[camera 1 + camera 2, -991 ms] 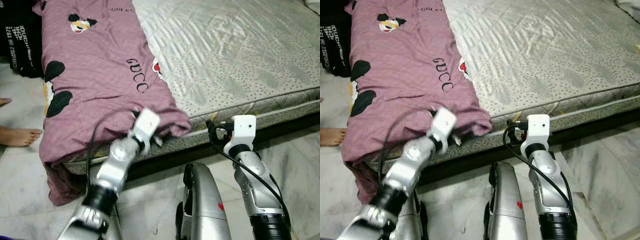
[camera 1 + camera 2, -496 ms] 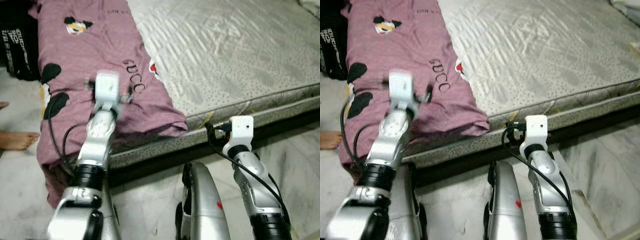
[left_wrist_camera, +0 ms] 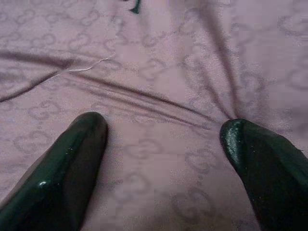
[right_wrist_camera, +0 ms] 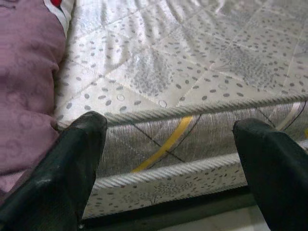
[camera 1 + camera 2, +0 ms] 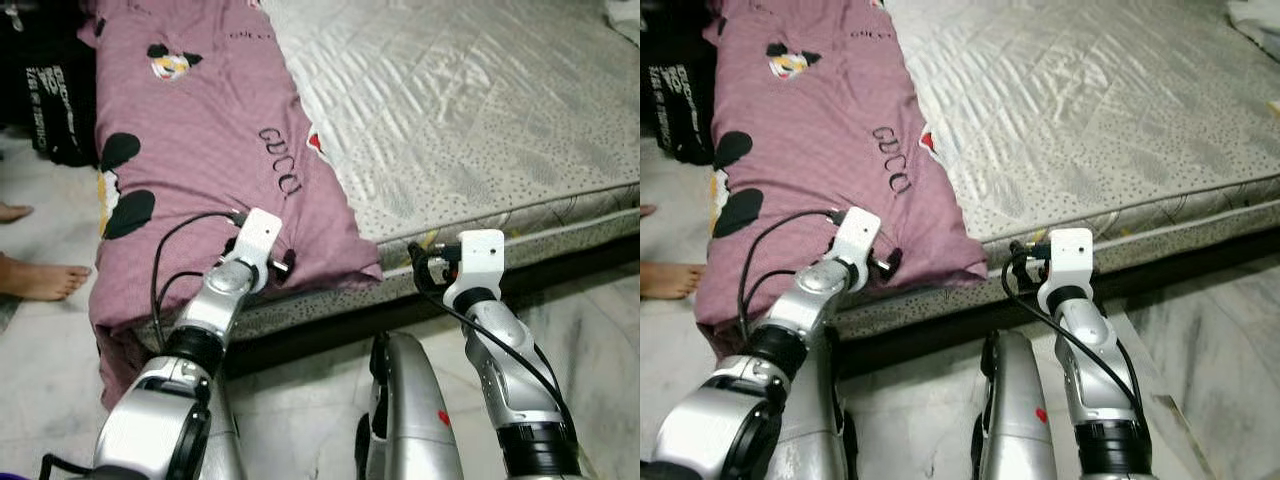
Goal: Clean up the room
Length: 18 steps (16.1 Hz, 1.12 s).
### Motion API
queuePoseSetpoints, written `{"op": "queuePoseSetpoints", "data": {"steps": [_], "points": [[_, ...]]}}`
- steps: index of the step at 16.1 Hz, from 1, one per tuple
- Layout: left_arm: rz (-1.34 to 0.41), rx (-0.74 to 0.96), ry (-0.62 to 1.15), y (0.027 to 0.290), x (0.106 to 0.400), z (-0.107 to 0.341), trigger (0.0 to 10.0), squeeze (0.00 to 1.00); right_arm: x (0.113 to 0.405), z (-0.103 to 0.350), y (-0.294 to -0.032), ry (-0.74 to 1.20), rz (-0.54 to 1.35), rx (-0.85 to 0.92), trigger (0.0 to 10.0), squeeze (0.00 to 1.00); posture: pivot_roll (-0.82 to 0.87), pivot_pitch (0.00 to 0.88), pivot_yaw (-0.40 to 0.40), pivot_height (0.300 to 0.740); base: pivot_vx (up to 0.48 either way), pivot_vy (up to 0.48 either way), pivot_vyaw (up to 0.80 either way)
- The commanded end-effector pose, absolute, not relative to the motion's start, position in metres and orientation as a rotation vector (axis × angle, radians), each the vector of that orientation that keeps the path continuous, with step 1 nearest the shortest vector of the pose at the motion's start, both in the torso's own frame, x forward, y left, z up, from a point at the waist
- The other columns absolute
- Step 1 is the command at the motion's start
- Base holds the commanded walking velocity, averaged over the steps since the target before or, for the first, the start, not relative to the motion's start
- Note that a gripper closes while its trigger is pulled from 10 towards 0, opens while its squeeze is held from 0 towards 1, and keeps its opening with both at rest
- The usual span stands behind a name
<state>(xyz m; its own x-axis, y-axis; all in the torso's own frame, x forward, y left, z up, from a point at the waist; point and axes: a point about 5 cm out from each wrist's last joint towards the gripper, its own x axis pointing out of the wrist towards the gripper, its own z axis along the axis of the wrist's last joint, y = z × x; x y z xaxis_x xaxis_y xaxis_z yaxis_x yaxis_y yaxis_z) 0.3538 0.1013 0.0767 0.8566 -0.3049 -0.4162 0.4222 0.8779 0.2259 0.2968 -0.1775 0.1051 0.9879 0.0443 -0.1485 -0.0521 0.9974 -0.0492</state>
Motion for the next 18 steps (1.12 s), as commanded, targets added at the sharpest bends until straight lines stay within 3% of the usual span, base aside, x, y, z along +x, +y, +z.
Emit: {"op": "queuePoseSetpoints", "data": {"steps": [1, 3, 4, 5, 8, 12, 14, 18], "points": [[-0.528, 0.344, 0.463, 0.076, 0.338, 0.055, 10.0, 0.00, 0.298, 0.105, -0.179, 0.146, 0.039, -0.050, 10.0, 0.00, -0.03, 0.088, -0.048, 0.496, 0.000, 0.000, 0.00], [-0.506, 0.345, 0.386, 0.072, 0.343, 0.066, 10.0, 0.00, 0.300, 0.107, -0.177, 0.131, 0.036, -0.040, 10.0, 0.00, -0.03, 0.079, -0.045, 0.496, 0.000, 0.000, 0.00], [-0.392, 0.275, 0.167, 0.075, 0.355, 0.096, 10.0, 0.00, 0.302, 0.113, -0.174, 0.088, 0.042, 0.001, 10.0, 0.00, -0.03, 0.071, -0.041, 0.496, 0.000, 0.000, 0.00], [-0.363, 0.258, 0.124, 0.078, 0.357, 0.103, 10.0, 0.00, 0.302, 0.114, -0.173, 0.082, 0.045, 0.008, 10.0, 0.00, -0.03, 0.071, -0.041, 0.496, 0.000, 0.000, 0.00], [-0.134, 0.153, -0.120, 0.117, 0.334, 0.130, 10.0, 0.00, 0.305, 0.119, -0.165, 0.034, 0.032, 0.063, 10.0, 0.00, 0.00, 0.052, -0.026, 0.496, 0.000, 0.000, 0.00], [0.106, 0.126, -0.176, 0.178, 0.276, 0.128, 10.0, 0.00, 0.307, 0.119, -0.161, 0.011, 0.022, 0.104, 10.0, 0.00, 0.05, 0.034, -0.011, 0.496, 0.000, 0.000, 0.00], [0.160, 0.144, -0.151, 0.188, 0.264, 0.123, 10.0, 0.00, 0.311, 0.121, -0.157, -0.010, 0.023, 0.119, 10.0, 0.00, 0.06, 0.024, -0.008, 0.496, 0.000, 0.000, 0.00], [0.151, 0.137, -0.130, 0.184, 0.270, 0.128, 10.0, 0.00, 0.321, 0.125, -0.142, -0.033, 0.055, 0.156, 10.0, 0.00, 0.05, 0.000, 0.003, 0.544, 0.000, 0.000, 0.00]]}}
